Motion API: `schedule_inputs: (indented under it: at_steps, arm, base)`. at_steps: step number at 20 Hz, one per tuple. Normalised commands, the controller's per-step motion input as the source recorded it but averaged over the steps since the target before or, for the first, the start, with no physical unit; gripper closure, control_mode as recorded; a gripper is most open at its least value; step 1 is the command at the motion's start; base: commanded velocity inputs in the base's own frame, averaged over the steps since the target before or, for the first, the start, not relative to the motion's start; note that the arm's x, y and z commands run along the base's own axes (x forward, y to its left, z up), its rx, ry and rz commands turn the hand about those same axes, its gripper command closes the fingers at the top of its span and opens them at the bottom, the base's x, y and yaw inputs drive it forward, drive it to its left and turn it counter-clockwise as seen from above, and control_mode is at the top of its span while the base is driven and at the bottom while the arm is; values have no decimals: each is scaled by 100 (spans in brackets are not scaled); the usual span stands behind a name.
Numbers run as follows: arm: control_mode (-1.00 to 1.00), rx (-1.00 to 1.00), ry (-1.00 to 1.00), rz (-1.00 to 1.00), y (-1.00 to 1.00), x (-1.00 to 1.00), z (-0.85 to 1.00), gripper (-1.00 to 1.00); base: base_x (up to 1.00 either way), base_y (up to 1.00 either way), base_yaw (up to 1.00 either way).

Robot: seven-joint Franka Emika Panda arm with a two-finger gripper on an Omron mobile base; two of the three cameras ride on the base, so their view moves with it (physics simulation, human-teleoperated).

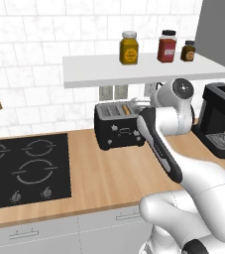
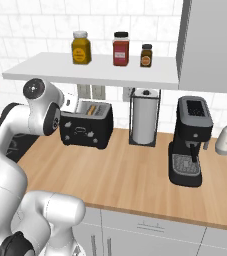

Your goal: Start the toaster. Once the lever pops up, take the bread to the plate on the dining counter.

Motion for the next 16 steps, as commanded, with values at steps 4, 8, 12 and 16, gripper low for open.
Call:
schedule_inputs:
  at_steps: [4, 8, 12, 16]
  arm:
    - [-100, 0, 0, 0, 0, 0, 0, -100]
    - [-100, 0, 0, 0, 0, 0, 0, -100]
    - [-100, 0, 0, 0, 0, 0, 0, -100]
    - [-100, 0, 0, 0, 0, 0, 0, -100]
  base:
    - [0, 0, 0]
    - [0, 0, 0]
    - [0, 0, 0]
    - [0, 0, 0]
